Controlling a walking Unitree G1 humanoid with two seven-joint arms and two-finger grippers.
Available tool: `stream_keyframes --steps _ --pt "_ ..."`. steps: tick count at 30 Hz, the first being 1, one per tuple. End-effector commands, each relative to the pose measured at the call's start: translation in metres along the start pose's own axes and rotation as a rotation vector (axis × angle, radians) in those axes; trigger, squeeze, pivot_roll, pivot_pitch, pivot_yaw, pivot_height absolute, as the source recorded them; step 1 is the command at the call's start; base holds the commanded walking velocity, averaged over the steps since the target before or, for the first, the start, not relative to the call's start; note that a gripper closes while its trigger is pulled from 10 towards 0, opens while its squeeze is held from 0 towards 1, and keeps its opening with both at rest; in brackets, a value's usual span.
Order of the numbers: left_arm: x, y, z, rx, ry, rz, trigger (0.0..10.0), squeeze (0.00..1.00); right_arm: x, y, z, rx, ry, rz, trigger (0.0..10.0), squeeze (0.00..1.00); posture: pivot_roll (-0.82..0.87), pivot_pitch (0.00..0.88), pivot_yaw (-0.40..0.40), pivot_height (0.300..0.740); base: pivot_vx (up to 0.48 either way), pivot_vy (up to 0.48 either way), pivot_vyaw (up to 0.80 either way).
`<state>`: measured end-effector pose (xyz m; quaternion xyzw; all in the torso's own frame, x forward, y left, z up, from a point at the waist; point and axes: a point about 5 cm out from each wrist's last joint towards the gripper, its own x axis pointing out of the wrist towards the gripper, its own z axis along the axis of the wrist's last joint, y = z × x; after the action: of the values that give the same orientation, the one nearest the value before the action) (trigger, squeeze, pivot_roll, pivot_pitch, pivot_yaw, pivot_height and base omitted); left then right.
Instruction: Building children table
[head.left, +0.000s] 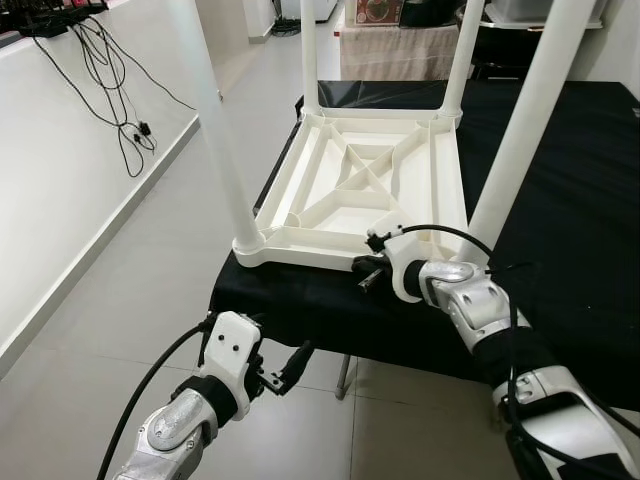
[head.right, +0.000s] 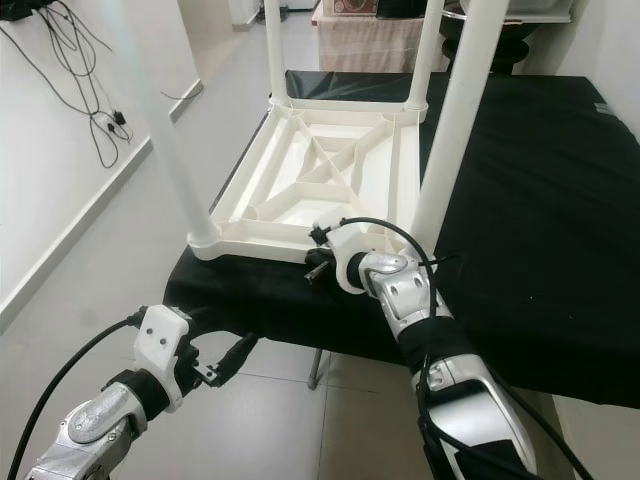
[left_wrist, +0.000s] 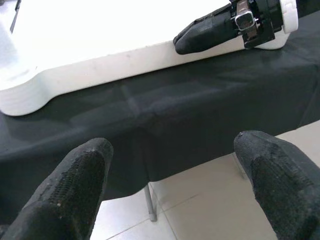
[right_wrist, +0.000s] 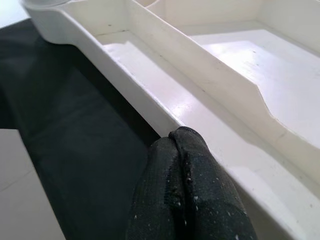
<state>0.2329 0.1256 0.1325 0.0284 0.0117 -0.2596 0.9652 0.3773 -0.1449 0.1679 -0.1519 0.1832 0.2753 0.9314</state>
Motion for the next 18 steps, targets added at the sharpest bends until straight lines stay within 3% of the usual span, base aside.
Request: stream_keyframes --steps 1,9,18 --pt "-0.003 0.002 -0.003 -0.006 0.017 0.01 10.0 0.0 -0.005 -0.013 -0.002 0.004 0.012 -0.069 10.0 0.0 0.04 0.153 0.059 0.74 0.0 0.0 0.0" --pt "-0.003 0.002 -0.003 -0.005 0.018 0.009 10.0 0.0 -0.004 -0.012 0.001 0.009 -0.007 -0.059 10.0 0.0 0.04 0.152 0.062 0.74 0.0 0.0 0.0" --pt "-0.002 0.002 -0.003 0.003 0.017 0.006 10.0 0.0 -0.006 0.01 0.018 0.01 -0.181 0.102 10.0 0.0 0.04 0.147 0.056 0.74 0.0 0.0 0.0"
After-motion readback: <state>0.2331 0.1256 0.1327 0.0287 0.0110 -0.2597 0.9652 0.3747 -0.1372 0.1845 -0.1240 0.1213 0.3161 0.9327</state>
